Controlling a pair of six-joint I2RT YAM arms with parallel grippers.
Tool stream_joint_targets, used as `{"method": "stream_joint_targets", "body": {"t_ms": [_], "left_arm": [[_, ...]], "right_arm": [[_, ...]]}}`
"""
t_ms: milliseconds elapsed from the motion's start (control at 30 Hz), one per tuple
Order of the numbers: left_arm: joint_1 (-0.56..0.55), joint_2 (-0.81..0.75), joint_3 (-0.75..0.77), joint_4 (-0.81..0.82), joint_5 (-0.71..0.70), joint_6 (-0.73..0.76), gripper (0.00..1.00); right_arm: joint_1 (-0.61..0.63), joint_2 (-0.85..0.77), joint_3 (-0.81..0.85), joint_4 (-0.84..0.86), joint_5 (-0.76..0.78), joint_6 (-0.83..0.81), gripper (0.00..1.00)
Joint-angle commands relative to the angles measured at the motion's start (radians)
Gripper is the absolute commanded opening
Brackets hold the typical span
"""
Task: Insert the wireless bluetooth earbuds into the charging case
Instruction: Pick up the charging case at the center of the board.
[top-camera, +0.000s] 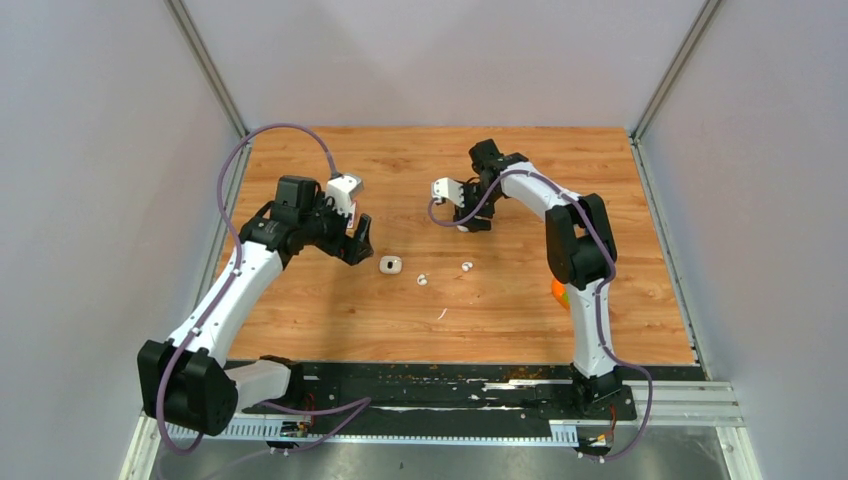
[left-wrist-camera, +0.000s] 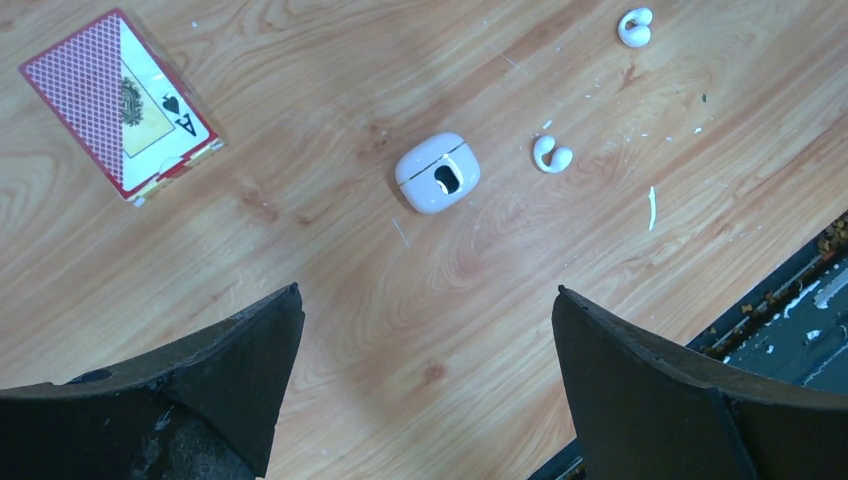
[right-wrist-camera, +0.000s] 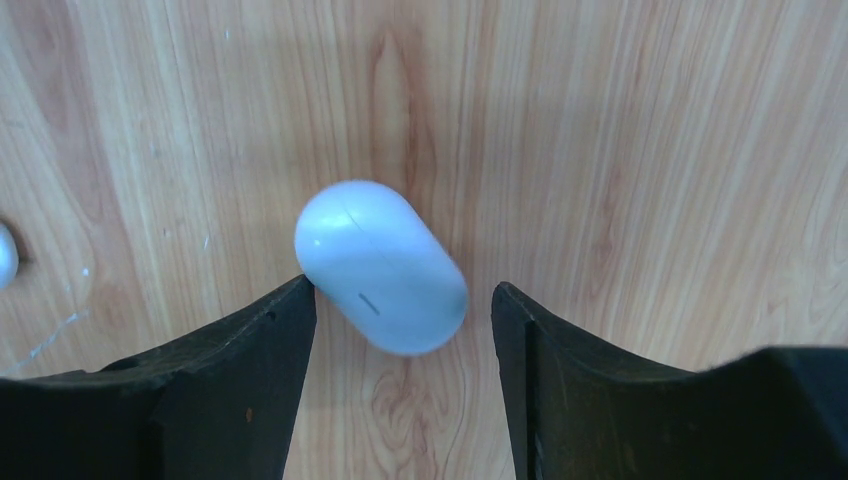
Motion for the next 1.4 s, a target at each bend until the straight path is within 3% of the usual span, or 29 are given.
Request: {"method": "stream_joint_targets", "body": {"t_ms": [0,367,567,733,867,1033,1167,1367], "left_arm": [[0.005,-0.022,0.027,0.03,0.04,0.016,1.0],[0.013,0.035,0.034,0.056,0.2,-0.041,1.0],[0.016,0.07,0.03,0.089,0.308,-0.086,1.0],[0.016,0.067,0.015,0.105,0.313,-0.063,0.94],[0.014,0.061,-0.005,0.2,0.287,-0.159,0.89],[-0.02,0.014,-0.01,0.457,0.234,-0.286,0.86],[-0.092,0.089,0.065,0.554,0.28,-0.334,0.84],[-0.122,0.175,0.127,0.744,0.483,-0.407,0.79]], "right_arm": [[0.013,0.035,0.069,-0.013,-0.054,-0.039,0.65],[0.008,0.071,0.104,-0.115,-0.091,-0.061,0.56],[0.005,0.093,0.14,-0.203,-0.107,-0.093,0.39],[0.005,0.087,0.151,-0.221,-0.109,-0.044,0.23],[0.01,-0.034,0.119,-0.183,-0.149,0.085,0.16],[0.046,-0.34,-0.083,0.064,-0.151,0.31,0.12],[0.135,-0.576,-0.278,0.256,-0.087,0.342,0.11],[0.291,-0.782,-0.401,0.45,0.059,0.293,0.1]]}}
